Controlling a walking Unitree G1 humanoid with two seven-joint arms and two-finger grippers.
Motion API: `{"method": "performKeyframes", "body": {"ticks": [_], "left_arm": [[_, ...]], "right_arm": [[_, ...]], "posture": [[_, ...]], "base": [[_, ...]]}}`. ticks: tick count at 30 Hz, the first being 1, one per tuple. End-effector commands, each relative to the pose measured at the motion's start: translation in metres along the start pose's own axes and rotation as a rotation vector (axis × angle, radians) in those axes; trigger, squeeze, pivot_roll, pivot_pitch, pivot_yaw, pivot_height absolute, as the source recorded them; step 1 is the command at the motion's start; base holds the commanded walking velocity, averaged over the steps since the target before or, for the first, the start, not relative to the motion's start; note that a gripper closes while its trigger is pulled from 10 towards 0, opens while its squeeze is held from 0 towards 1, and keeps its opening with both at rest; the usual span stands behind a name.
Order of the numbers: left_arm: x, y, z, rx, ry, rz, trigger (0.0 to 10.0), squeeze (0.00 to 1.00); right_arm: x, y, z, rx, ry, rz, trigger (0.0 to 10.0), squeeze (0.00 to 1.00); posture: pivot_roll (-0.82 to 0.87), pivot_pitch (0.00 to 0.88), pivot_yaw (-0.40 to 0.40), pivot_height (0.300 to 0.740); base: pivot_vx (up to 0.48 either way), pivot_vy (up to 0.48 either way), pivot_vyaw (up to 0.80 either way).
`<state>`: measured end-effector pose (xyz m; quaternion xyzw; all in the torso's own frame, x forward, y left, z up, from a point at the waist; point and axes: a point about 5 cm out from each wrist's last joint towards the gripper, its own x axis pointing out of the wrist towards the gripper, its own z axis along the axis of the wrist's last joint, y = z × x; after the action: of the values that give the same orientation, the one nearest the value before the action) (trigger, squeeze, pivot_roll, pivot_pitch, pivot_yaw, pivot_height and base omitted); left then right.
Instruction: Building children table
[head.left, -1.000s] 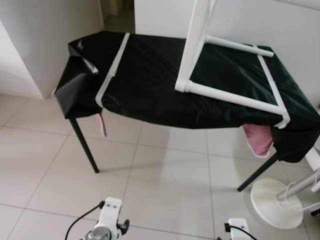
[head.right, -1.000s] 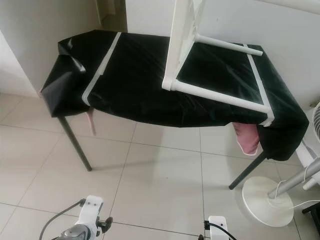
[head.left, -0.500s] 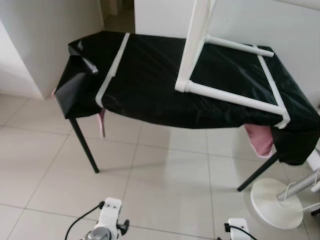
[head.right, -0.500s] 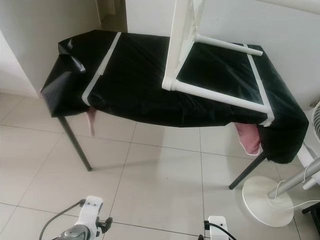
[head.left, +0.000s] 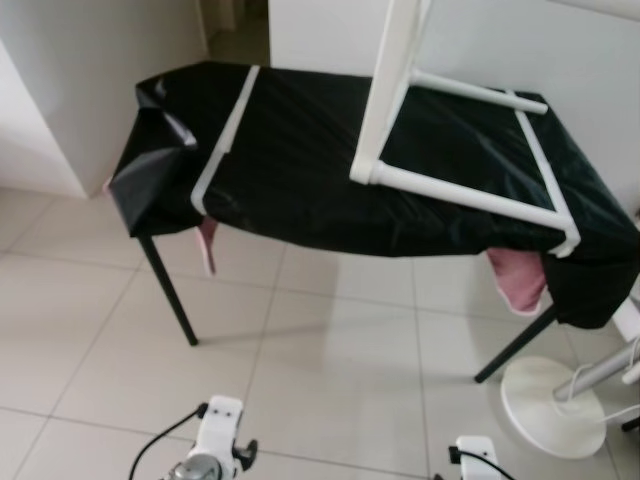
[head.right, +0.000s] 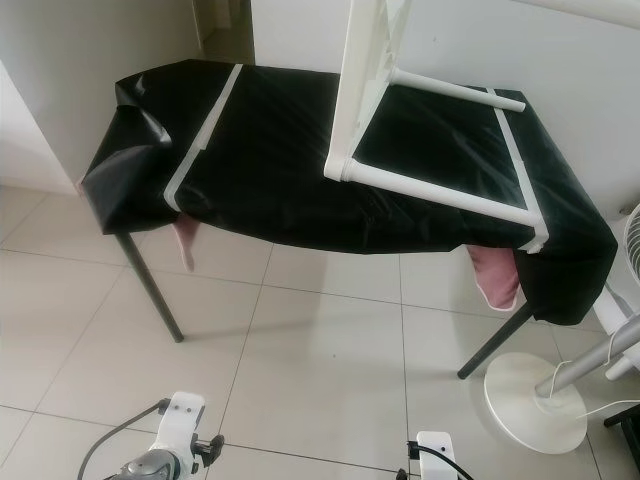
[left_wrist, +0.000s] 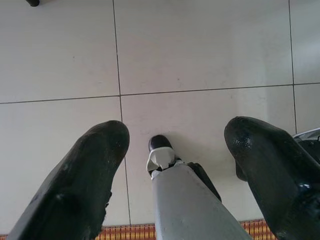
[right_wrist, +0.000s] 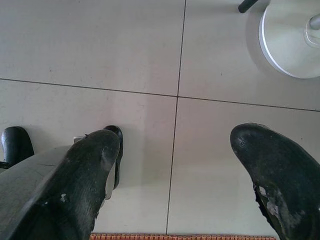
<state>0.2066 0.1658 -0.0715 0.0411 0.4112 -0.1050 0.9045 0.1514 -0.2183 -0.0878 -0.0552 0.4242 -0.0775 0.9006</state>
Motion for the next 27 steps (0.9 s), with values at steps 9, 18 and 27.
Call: {"method": "performKeyframes", "body": {"ticks": [9, 18, 27], "left_arm": [[-0.0009, 0.0015, -0.0035, -0.024, 0.012, 0.003, 10.0, 0.0], [-0.0016, 0.0034, -0.0045, -0.035, 0.012, 0.006, 10.0, 0.0], [-0.0019, 0.0038, -0.0054, -0.038, 0.013, 0.007, 10.0, 0.0]], "right_arm": [[-0.0013, 0.0, -0.0049, 0.008, 0.019, -0.001, 10.0, 0.0], [-0.0018, 0.0017, -0.0063, 0.018, 0.023, -0.001, 10.0, 0.0], [-0.0021, 0.0019, -0.0075, 0.02, 0.027, -0.002, 10.0, 0.0]], "posture": [[-0.02, 0.0, -0.035, 0.74], [-0.02, 0.0, -0.032, 0.74], [-0.02, 0.0, -0.03, 0.74]], "base": [[0.0, 0.0, 0.0], [0.0, 0.0, 0.0], [0.0, 0.0, 0.0]]}}
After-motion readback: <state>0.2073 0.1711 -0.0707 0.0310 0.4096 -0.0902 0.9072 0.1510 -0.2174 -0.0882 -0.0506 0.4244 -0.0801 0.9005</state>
